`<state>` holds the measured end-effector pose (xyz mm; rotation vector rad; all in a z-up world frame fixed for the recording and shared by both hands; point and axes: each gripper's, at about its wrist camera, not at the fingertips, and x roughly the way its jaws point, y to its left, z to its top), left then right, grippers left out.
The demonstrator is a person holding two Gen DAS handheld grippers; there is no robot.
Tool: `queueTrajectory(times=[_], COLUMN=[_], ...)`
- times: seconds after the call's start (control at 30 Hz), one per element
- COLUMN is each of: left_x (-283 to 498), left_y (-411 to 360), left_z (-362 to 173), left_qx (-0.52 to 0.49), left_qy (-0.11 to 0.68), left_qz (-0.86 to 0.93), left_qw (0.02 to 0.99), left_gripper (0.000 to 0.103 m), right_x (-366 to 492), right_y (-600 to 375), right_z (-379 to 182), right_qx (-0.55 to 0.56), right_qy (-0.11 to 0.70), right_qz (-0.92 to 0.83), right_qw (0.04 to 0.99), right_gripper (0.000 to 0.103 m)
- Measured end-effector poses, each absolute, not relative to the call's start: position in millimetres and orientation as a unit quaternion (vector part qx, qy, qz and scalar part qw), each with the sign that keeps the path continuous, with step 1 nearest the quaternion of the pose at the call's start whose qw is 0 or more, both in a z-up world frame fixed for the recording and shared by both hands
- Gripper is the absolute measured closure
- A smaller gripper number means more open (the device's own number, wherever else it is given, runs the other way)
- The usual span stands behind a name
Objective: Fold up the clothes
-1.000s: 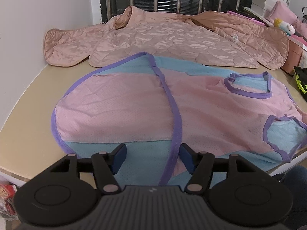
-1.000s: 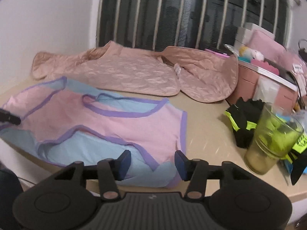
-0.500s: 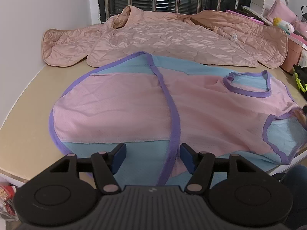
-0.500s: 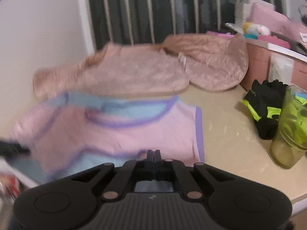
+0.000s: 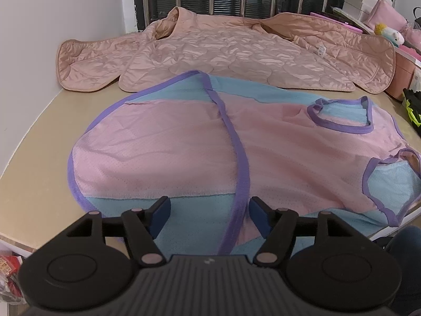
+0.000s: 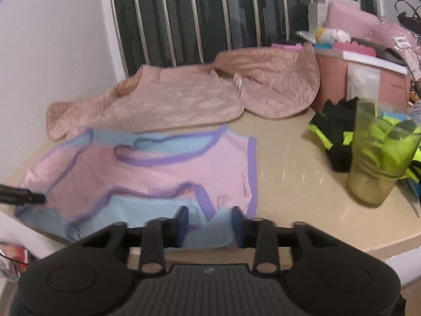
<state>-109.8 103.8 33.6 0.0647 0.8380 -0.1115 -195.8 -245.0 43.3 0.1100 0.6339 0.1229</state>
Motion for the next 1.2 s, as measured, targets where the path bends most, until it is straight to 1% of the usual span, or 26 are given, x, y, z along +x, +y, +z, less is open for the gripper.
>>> queueTrajectory(times=[0.13,0.23,0.27,0.3,0.33,0.43,0.47,0.5,0.53,0.6,0.67,0.73,0.77,0.8,0.83,0.87,0.93,0.97,1.0,1.07,1.2], left_x=[-113.7,-114.7,-114.3,-113.4,-113.1,-113.8,-114.5,-115.2,-115.8,-116.1,-116.3,-116.8,-117.1,-117.5,-117.9,-117.7,-117.4,-117.0,-116.6,-117.3,-120.8], left_y=[103.3,102.7,102.6,102.5,101.7,100.7,100.6,100.5,100.9,101.3,101.9,103.3,103.7,103.8,104.1,105.0,106.6,106.7,106.9,107.0,110.8], left_z=[33.6,33.7,33.7,33.4,33.3,33.3,33.2,33.1,33.0,33.1,32.9,32.6,32.6,32.7,32.7,32.8,32.8,32.8,32.8,32.9,33.8], left_qx=[0.030,0.028,0.028,0.028,0.029,0.030,0.030,0.029,0.028,0.027,0.026,0.021,0.021,0.021,0.022,0.022,0.021,0.022,0.022,0.018,0.009], left_qy=[0.406,0.405,0.405,0.405,0.405,0.404,0.404,0.404,0.404,0.402,0.400,0.398,0.398,0.398,0.398,0.398,0.397,0.397,0.397,0.397,0.393], left_qz=[-0.052,-0.051,-0.051,-0.052,-0.053,-0.055,-0.055,-0.056,-0.056,-0.056,-0.053,-0.050,-0.050,-0.049,-0.048,-0.047,-0.047,-0.047,-0.047,-0.046,-0.048], left_qw=[0.912,0.912,0.912,0.912,0.912,0.912,0.912,0.913,0.913,0.914,0.915,0.916,0.916,0.916,0.916,0.916,0.916,0.916,0.916,0.916,0.918], left_gripper=[0.036,0.035,0.035,0.035,0.035,0.035,0.035,0.035,0.035,0.035,0.035,0.035,0.035,0.035,0.035,0.035,0.035,0.034,0.034,0.034,0.034], right_x=[-195.2,-194.4,-191.8,-187.8,-183.7,-172.2,-168.5,-165.4,-163.4,-161.0,-161.9,-163.5,-164.3,-165.9,-170.4,-174.9,-182.4,-181.7,-180.9,-181.4,-183.5], right_y=[-236.9,-229.0,-225.0,-221.1,-217.2,-208.2,-206.9,-206.7,-208.3,-214.9,-220.5,-221.5,-222.0,-223.1,-225.3,-227.5,-231.0,-231.6,-232.2,-230.5,-230.5], right_z=[43.6,45.8,45.7,42.7,39.6,29.4,25.4,22.3,21.1,23.5,27.9,28.6,28.8,28.4,29.1,29.8,30.8,28.5,26.0,21.3,19.3], right_qx=[0.045,0.021,0.005,-0.009,-0.024,-0.055,-0.057,-0.057,-0.051,-0.019,0.007,0.007,0.008,0.009,0.012,0.014,0.012,0.011,0.009,-0.011,-0.045], right_qy=[0.305,0.304,0.306,0.311,0.317,0.332,0.338,0.339,0.336,0.333,0.324,0.328,0.331,0.336,0.332,0.327,0.317,0.326,0.334,0.339,0.336], right_qz=[0.077,0.077,0.067,0.063,0.058,0.044,0.039,0.032,0.023,0.027,0.035,0.046,0.052,0.056,0.056,0.054,0.038,0.039,0.040,0.038,0.024], right_qw=[0.948,0.949,0.950,0.948,0.947,0.941,0.939,0.938,0.940,0.942,0.945,0.943,0.942,0.940,0.942,0.943,0.947,0.945,0.942,0.940,0.941], right_gripper=[0.102,0.100,0.090,0.067,0.059,0.066,0.084,0.093,0.093,0.099,0.099,0.096,0.090,0.073,0.065,0.061,0.061,0.065,0.076,0.090,0.091])
